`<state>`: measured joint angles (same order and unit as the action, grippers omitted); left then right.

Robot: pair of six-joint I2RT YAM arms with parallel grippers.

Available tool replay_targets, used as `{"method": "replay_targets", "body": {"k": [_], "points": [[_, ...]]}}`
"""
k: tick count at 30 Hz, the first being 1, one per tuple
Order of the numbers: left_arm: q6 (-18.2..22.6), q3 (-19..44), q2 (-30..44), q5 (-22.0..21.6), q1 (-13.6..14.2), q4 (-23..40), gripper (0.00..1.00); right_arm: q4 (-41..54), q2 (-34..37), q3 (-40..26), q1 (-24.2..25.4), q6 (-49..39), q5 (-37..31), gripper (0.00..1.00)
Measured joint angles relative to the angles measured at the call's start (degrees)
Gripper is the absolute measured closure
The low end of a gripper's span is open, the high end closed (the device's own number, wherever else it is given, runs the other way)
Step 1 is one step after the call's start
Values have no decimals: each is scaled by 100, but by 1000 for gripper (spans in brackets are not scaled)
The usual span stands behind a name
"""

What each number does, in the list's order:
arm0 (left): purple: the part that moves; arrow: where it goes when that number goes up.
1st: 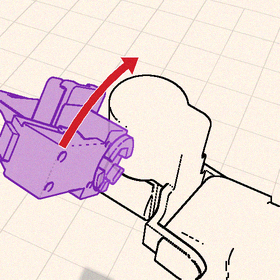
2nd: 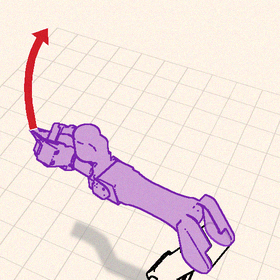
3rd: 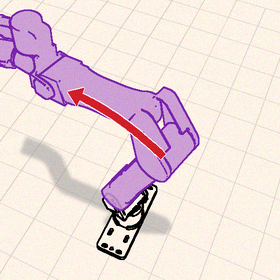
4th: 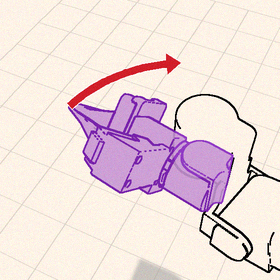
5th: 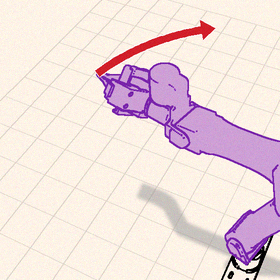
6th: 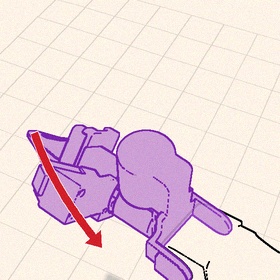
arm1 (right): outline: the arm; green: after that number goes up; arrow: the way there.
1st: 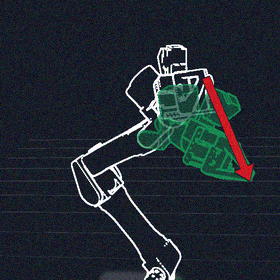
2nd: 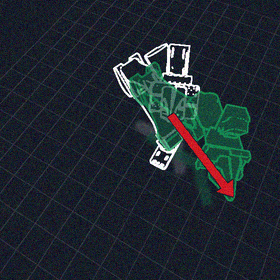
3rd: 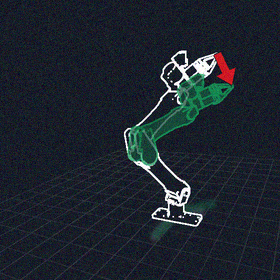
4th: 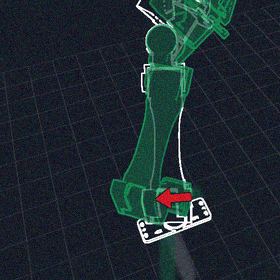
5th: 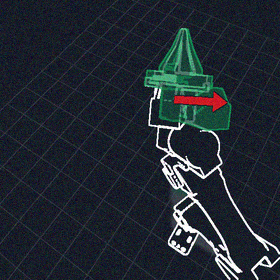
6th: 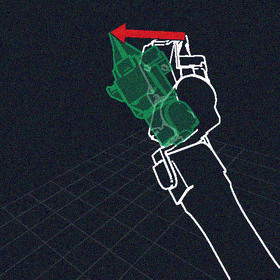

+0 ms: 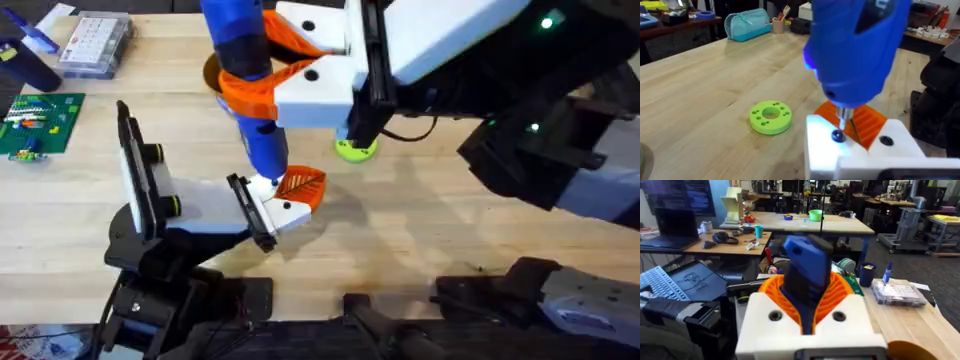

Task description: Pick up the gripper from the table and insert it into the empty holder that is missing its gripper. Then pick up a screw, insert it into the mounting hole, and use the screwdriver to tighten it. Finally, clean up the table by picking up the vegetable and placing it into the bucket.

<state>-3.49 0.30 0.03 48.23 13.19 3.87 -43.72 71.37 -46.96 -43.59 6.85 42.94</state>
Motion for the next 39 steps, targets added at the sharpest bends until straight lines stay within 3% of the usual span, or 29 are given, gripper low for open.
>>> {"method": "replay_targets", "body": {"k": [39], "points": [[-20,0,0,1,1,1,988,-9,139,0,-11,-1,9,925]]}}
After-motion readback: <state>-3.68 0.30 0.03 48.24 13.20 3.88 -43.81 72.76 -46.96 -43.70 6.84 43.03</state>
